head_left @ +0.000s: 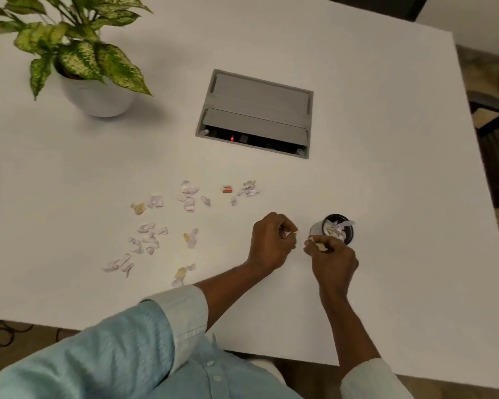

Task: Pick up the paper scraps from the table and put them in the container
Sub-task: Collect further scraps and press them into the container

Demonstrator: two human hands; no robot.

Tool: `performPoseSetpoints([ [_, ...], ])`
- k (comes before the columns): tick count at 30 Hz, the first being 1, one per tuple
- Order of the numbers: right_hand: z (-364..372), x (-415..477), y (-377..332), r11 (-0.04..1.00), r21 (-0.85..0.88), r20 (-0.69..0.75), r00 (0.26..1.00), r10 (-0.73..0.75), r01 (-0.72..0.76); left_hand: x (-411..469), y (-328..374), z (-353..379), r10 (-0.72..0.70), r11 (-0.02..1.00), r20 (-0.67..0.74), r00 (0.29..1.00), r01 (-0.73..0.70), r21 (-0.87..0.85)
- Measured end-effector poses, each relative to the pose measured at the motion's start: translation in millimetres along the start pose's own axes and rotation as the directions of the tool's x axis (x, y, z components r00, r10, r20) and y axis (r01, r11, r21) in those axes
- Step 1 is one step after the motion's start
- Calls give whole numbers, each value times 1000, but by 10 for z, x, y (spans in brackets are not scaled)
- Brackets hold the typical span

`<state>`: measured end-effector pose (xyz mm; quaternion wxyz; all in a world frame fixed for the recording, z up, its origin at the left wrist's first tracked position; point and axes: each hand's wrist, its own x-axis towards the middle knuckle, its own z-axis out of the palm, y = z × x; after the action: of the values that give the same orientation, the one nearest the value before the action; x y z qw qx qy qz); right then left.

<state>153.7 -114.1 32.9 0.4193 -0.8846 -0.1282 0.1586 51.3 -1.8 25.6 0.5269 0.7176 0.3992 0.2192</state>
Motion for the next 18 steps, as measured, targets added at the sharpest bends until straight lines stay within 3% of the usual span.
performPoseSetpoints([
  [3, -226, 271, 14, 994, -100, -74, 996, -42, 35, 190, 203, 383, 23, 999, 56, 998, -24, 26],
  [8, -411, 667, 115, 972, -233, -66, 997, -49, 33, 465, 339, 851, 25, 992, 139, 990, -41, 117],
  [15, -456, 890, 193, 946, -291, 101, 988, -117, 142, 600, 437, 1108, 12, 984, 327, 945, -70, 166],
  [18, -487, 909, 224, 933, -301, 123, 979, -165, 195, 585, 442, 1092, 19, 984, 334, 943, -78, 163],
])
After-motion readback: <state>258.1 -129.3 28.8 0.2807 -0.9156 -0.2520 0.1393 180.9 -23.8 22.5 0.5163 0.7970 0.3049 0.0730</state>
